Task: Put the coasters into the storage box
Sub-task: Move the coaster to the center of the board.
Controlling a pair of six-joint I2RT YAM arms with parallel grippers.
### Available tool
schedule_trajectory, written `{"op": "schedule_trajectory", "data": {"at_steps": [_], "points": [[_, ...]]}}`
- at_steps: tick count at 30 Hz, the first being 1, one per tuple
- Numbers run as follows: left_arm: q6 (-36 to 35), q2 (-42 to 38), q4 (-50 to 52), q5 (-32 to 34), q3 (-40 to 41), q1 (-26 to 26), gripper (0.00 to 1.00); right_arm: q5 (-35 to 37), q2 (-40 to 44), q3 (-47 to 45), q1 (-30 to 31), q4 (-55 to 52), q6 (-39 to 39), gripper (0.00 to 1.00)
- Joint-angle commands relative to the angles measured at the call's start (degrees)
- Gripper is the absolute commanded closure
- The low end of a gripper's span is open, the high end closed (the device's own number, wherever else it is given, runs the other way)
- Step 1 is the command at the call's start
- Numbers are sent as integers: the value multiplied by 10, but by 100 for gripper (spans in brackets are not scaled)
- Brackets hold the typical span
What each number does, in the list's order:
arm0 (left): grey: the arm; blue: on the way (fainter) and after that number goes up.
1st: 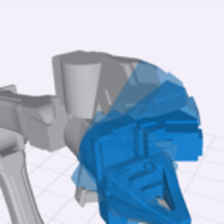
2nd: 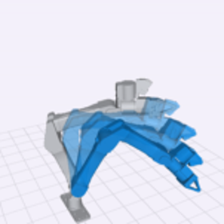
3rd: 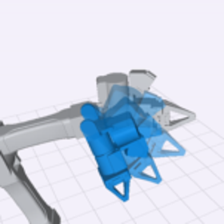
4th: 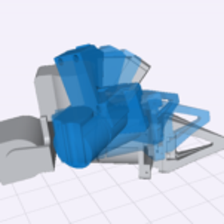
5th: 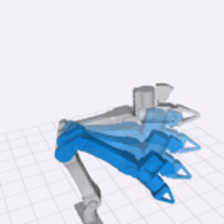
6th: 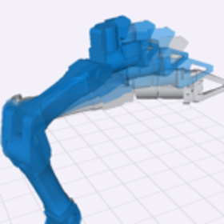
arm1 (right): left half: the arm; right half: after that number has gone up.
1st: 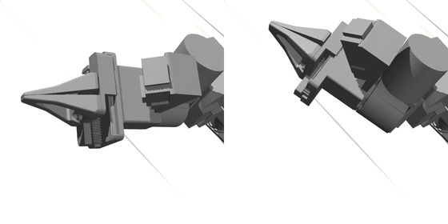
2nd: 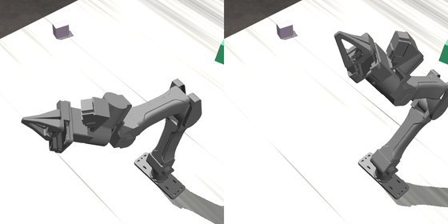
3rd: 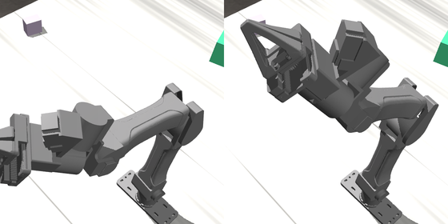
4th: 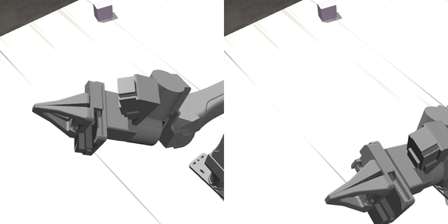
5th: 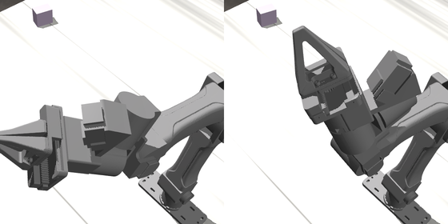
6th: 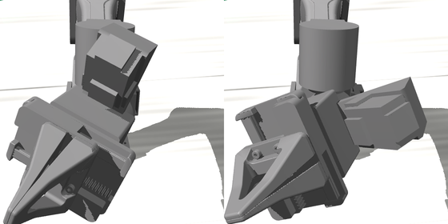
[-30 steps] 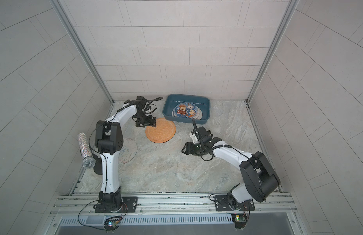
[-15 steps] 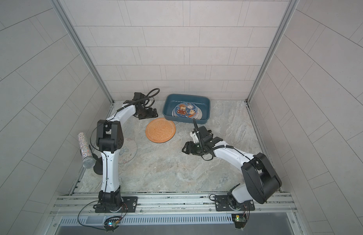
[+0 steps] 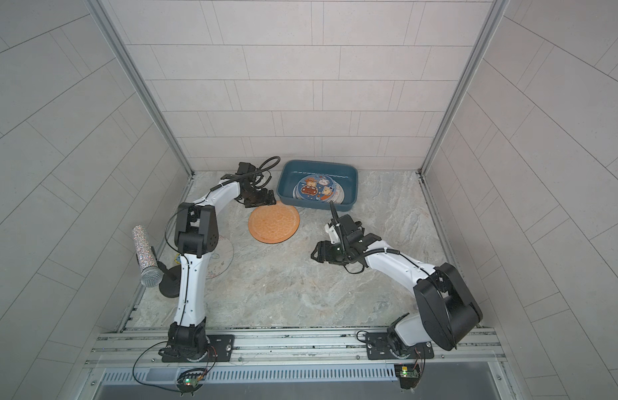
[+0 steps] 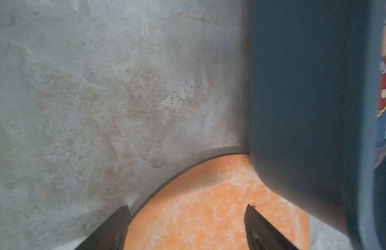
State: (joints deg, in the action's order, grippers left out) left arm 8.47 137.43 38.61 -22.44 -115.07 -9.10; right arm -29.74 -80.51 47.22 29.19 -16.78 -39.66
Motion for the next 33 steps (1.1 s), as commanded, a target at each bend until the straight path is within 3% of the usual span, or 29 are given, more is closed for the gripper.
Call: {"op": "schedule_trajectory", "data": {"at_steps": [1, 12, 18, 25, 33], "points": [[-12, 12, 59, -43, 12, -33, 14, 13, 22, -9, -2, -11, 3, 31], [-54, -87, 100, -61, 154, -92, 17, 18, 40, -11, -3, -18, 10, 31], [-56, -149, 108, -66, 227, -131, 19, 18, 21, 5, -43, -35, 54, 31], [-6, -227, 29, -36, 296, -117, 17, 41, -67, 61, -127, -57, 142, 30], [41, -228, -85, -16, 307, -99, 13, 44, -208, 151, -136, -4, 152, 30]]}}
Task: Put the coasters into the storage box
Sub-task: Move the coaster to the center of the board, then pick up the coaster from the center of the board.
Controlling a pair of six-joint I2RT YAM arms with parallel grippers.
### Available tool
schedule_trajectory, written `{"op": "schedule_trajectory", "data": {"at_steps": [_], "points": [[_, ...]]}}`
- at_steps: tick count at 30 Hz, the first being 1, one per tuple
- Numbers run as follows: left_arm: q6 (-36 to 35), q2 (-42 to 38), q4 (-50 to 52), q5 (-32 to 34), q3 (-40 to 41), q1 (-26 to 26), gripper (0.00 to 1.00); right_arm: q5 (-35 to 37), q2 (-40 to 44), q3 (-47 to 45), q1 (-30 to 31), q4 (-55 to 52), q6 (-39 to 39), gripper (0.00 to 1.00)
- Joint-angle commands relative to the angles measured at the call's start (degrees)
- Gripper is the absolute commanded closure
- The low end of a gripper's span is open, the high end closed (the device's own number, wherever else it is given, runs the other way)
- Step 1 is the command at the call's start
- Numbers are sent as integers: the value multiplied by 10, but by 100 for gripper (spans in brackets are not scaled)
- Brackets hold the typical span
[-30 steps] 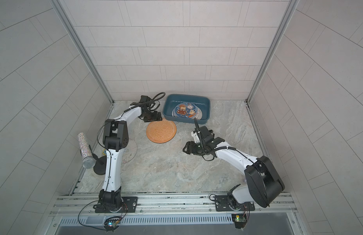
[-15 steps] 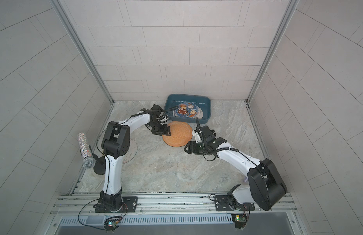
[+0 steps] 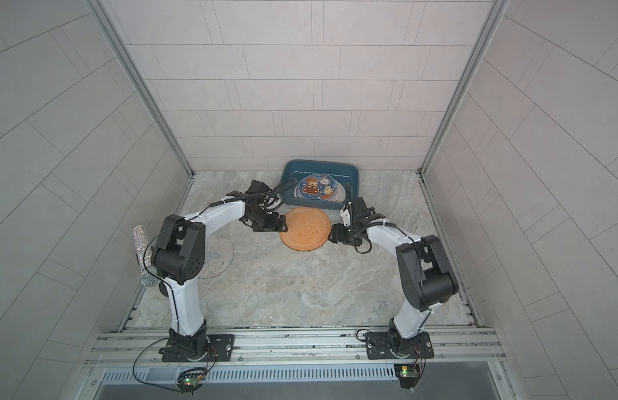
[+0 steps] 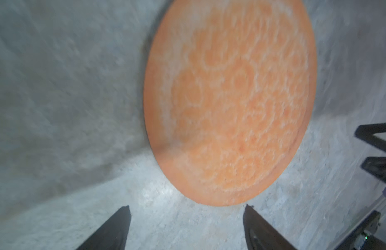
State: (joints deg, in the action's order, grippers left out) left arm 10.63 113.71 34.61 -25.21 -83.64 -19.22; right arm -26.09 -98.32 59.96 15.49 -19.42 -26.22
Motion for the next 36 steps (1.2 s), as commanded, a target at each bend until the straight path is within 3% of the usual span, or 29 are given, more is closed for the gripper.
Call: {"op": "schedule_trajectory", "data": {"at_steps": [1, 14, 21, 36], "points": [[20, 17, -46, 11, -13, 3, 13, 7, -43, 31, 1, 30, 15, 30], [38, 76, -70, 5, -37, 6, 13, 18, -157, 113, 22, 63, 13, 30], [36, 105, -60, -9, -49, 4, 19, 6, -190, 135, 43, 49, 25, 31], [27, 66, -18, -34, 19, -13, 25, -21, -169, 111, 93, 33, 22, 32]]}}
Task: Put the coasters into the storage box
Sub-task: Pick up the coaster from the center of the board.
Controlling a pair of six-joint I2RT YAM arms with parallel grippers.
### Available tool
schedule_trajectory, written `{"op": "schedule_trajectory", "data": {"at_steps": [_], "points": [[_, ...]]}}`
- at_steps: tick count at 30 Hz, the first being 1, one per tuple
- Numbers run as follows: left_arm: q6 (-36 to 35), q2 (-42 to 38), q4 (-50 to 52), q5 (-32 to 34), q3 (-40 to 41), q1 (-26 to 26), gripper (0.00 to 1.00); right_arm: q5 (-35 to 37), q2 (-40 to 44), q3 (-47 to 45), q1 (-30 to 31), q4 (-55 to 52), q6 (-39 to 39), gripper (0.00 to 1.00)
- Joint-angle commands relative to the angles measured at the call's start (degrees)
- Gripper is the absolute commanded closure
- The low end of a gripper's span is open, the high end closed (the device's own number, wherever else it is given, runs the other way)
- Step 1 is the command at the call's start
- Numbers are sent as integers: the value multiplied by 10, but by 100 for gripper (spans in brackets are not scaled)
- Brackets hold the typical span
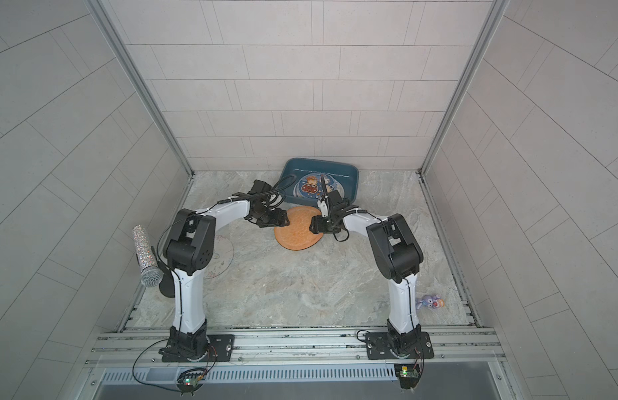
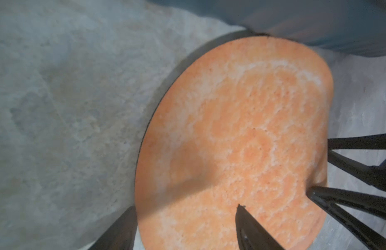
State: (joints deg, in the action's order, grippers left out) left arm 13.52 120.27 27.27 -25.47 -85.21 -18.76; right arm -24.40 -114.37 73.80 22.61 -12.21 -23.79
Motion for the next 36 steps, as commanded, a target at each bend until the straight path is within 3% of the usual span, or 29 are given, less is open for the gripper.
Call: {"op": "schedule_trajectory", "data": {"at_steps": [1, 8, 30, 36], "points": [[-3, -5, 57, -30, 40, -18, 25, -39, -5, -31, 23, -38, -2, 32], [-9, -25, 69, -20, 67, -20, 26, -37, 11, -48, 24, -35, -10, 32], [1, -4, 72, -8, 61, -35, 31, -32, -47, -9, 60, -58, -20, 37], [0, -3, 71, -9, 63, -36, 32, -30, -62, -2, 69, -58, -28, 44]]}}
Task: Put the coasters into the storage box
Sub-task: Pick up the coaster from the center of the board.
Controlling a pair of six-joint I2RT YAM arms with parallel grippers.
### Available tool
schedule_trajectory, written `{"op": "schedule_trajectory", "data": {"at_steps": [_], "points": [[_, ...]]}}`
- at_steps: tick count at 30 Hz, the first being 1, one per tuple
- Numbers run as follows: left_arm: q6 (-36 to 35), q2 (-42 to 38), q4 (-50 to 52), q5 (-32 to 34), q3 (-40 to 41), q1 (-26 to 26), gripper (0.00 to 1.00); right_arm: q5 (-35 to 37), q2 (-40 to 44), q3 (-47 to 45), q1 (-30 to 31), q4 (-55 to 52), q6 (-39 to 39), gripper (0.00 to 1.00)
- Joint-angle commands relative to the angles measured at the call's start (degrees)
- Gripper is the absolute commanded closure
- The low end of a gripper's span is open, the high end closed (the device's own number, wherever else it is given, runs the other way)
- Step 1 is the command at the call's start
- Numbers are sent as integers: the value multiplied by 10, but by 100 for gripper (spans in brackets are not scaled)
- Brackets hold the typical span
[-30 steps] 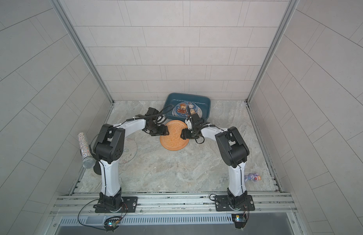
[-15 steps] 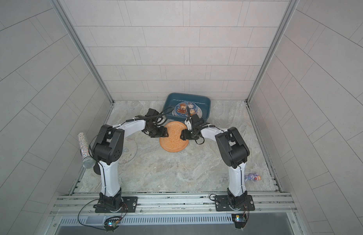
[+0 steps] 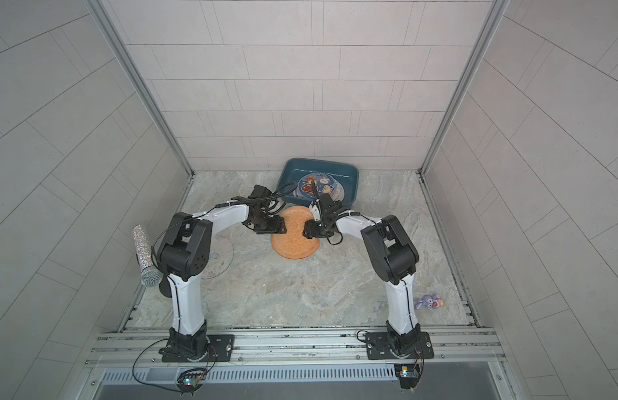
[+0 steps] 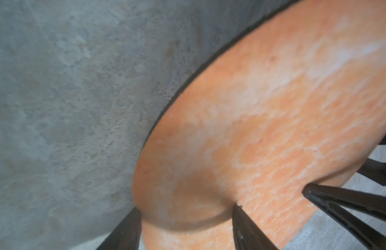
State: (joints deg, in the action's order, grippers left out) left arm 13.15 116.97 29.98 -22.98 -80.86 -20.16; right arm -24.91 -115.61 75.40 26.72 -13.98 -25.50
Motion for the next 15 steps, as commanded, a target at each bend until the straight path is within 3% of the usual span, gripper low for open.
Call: {"op": "schedule_trajectory", "data": {"at_steps": [1, 8, 15], "points": [[4, 29, 44, -32, 19, -22, 31, -24, -49, -19, 28, -40, -11, 47], [8, 20, 41, -30, 24, -21, 31, -13, -24, -29, 21, -36, -14, 86], [29, -32, 16, -38, 53, -1, 22, -21, 60, -63, -8, -33, -23, 99]]}}
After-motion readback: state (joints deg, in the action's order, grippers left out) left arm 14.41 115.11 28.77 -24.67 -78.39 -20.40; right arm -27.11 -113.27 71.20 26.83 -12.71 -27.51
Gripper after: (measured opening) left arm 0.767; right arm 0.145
